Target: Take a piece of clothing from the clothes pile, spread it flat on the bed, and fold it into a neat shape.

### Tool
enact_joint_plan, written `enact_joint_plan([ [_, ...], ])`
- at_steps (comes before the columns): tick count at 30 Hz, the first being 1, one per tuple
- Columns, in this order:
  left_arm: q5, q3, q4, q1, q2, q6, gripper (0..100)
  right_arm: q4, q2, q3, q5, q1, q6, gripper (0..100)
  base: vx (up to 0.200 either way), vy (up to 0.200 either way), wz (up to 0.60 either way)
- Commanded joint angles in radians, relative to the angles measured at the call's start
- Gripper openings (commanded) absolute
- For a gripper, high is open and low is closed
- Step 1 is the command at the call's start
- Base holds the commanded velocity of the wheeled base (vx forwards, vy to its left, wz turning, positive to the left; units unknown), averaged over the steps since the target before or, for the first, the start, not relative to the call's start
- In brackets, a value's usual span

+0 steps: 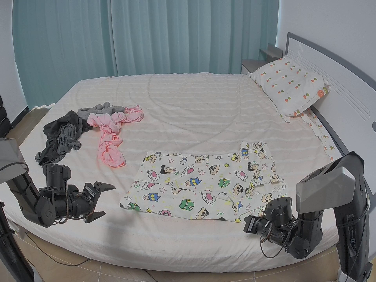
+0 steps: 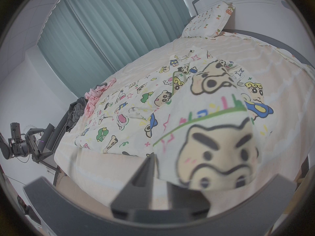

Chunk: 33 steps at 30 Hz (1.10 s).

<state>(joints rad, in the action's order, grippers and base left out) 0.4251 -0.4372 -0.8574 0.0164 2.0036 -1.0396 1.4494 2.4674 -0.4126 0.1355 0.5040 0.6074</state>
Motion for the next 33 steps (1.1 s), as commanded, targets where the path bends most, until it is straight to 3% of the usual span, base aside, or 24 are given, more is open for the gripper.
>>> enact_joint_plan([
  [1,0.0,0.003,0.0,0.0,0.003,0.0,100,0.002,-0.013,0.001,-0.002,0.001,0.0,0,0.0,0.0,0.0],
  [9,0.0,0.003,0.0,0.0,0.003,0.0,100,-0.047,-0.131,-0.005,-0.068,0.039,0.002,0,0.0,0.0,0.0],
  [14,0.0,0.005,0.0,0.0,0.003,0.0,100,-0.135,-0.128,-0.065,-0.07,0.039,0.008,0,0.0,0.0,0.0],
  [23,0.0,0.003,0.0,0.0,0.003,0.0,100,-0.164,-0.114,-0.069,-0.077,0.033,0.009,0,0.0,0.0,0.0],
  [24,0.0,0.003,0.0,0.0,0.003,0.0,100,-0.167,-0.114,-0.069,-0.08,0.033,0.011,100,0.0,0.0,0.0],
  [33,0.0,0.005,0.0,0.0,0.003,0.0,100,-0.158,-0.145,0.035,-0.099,0.056,0.043,100,0.0,0.0,0.0],
])
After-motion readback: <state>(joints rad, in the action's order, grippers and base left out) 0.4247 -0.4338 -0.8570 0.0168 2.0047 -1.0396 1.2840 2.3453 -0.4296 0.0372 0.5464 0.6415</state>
